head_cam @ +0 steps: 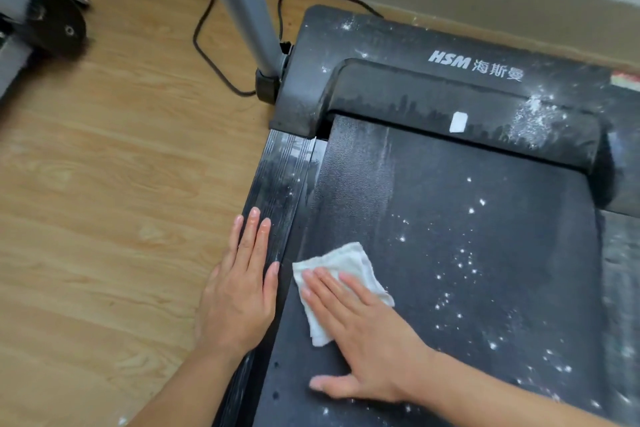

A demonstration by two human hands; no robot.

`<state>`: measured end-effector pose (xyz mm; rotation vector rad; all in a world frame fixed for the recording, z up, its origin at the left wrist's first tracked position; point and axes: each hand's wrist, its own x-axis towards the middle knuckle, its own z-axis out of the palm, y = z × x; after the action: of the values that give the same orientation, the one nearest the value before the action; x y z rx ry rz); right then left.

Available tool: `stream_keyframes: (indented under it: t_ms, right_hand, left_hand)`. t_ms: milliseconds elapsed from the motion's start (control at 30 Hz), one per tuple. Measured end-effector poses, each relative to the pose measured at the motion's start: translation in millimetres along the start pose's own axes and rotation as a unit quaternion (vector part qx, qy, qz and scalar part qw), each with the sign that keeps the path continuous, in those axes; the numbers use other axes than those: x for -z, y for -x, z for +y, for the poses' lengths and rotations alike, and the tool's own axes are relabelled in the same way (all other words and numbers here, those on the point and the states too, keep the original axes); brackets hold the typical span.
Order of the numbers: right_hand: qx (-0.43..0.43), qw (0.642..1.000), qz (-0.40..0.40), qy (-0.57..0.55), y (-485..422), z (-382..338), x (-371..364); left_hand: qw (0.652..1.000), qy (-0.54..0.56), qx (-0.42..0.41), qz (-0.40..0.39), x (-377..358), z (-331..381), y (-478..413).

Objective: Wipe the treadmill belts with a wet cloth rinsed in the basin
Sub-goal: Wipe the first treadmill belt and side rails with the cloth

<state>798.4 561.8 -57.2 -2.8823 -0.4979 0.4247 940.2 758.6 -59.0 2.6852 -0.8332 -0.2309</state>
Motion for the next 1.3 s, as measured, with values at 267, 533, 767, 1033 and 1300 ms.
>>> stream_keyframes:
  t_ms: [267, 533, 767, 1033, 1300]
  right_hand:
    - [-0.168, 0.983, 0.068, 0.021, -81, 159, 59]
    - [-0.217, 0.972, 0.044, -0.077, -39, 96, 38]
    - [0.029, 0.998, 0.008, 0.048, 83, 9, -19]
    - [-0.202, 0.977, 0.067, 0.022, -24, 188, 56]
    - [-0.228, 0.971, 0.064, -0.047, 22, 134, 32]
  left_hand:
    - [1.000, -0.015, 0.004, 0.006, -2, 2, 2]
    - [1.000, -0.014, 0.003, 0.012, -4, 2, 2]
    - [1.000, -0.008, 0.006, 0.013, -5, 1, 1]
    - [1.000, -0.023, 0.005, 0.016, -5, 4, 3]
    - [0.996, -0.038, 0.068, 0.047, -6, 17, -9]
